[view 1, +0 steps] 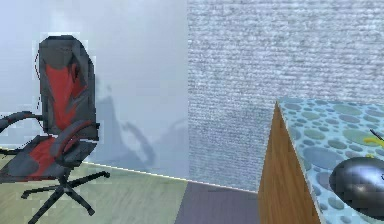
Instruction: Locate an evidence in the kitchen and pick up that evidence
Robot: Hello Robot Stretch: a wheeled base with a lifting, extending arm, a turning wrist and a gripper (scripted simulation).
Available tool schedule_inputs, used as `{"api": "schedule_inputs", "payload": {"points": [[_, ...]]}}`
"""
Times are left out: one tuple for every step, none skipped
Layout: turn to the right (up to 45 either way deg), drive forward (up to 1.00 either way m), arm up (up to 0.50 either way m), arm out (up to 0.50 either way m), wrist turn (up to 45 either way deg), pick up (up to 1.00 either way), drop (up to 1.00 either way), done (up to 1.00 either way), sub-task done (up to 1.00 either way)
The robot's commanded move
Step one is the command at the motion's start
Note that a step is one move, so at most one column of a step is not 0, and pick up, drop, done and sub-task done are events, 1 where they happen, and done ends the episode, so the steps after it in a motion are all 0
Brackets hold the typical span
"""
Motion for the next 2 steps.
{"api": "schedule_inputs", "payload": {"points": [[0.0,0.00,0.10,0.00,0.0,0.00,0.00,0.00,0.00],[0.0,0.00,0.00,0.00,0.0,0.00,0.00,1.00,0.00]]}}
